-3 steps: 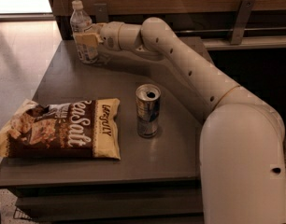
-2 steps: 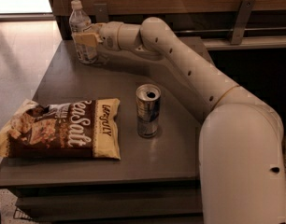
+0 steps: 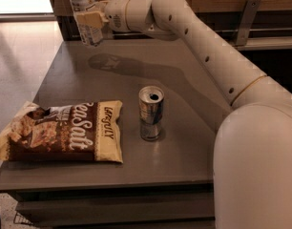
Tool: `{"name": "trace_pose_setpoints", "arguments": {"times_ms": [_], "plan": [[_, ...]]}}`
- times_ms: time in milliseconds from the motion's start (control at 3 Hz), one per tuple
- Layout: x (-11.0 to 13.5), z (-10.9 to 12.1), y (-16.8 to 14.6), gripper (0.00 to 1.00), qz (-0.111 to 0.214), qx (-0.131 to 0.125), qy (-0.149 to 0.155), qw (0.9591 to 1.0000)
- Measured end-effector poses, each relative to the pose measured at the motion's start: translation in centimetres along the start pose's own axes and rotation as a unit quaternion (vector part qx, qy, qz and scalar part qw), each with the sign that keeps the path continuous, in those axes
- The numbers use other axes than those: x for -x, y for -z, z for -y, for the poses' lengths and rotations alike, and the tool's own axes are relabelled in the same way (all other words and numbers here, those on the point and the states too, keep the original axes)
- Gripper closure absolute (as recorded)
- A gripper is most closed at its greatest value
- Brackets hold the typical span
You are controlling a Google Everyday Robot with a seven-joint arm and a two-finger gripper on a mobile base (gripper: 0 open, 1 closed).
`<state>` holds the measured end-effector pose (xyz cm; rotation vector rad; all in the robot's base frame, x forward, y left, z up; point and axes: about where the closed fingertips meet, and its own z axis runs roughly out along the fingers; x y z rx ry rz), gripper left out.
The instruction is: Pick blue plastic bottle
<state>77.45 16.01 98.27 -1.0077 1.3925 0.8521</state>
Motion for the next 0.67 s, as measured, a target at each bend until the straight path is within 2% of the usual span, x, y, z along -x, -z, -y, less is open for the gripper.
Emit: {"name": "trace_pose_setpoints", "arguments": {"times_ms": [333,667], "plan": [[3.5,0.2,0.7,1.00,-0.004,-0.004,0.025,0.9997],[5.4,0.5,1.0,1.00,-0.001,-0.015,0.052,0.9985]]}}
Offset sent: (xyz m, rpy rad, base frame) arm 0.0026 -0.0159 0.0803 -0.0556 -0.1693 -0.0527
